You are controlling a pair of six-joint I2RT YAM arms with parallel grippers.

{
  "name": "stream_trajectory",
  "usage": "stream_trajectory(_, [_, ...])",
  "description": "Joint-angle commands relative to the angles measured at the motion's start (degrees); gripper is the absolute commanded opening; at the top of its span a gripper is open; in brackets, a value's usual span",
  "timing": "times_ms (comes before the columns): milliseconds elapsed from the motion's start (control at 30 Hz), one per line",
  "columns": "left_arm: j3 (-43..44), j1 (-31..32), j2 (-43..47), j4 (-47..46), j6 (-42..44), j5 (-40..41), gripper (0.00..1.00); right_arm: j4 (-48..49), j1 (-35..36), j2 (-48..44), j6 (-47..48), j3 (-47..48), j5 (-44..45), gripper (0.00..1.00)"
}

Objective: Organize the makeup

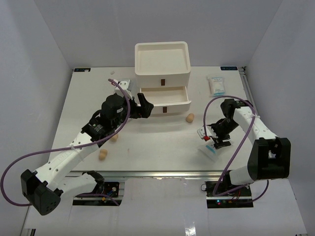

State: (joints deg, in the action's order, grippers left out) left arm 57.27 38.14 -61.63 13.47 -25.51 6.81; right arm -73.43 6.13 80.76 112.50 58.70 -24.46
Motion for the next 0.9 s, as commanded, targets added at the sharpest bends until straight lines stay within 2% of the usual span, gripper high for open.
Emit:
stream_trajectory(0, [-1.5,-0.9,3.3,1.9,-0.5,2.2,0.98,2.3,0.1,2.6,1.1,0.3,3.3,0.74])
stream_trajectory(300, [-2.3,-1.2,5.0,2.8,-1.7,2.1,0.98,5.5,0.4,11.1,1.1,3.1,5.5,0.72])
stream_trajectory(500, [-2.8,-1.2,6.3,3.3,-2.6,3.2,0.98,7.1,0.4,14.2,0.5,0.9,7.8,0.63])
stream_trajectory(600, [-3.0,-1.2,6.5,3.5,-3.1,3.5,0.98,7.6,0.4,14.8,-0.3,0.1,8.0,0.51])
stream_trajectory(800, [-2.3,-1.2,5.9,3.8,-3.0,3.4,0.98,6.9,0.4,14.3,-3.2,2.0,5.9,0.1])
stream_trajectory(867, [-1.9,-1.3,5.7,3.8,-2.7,3.5,0.98,4.7,0.5,13.2,-4.3,4.6,3.0,0.08])
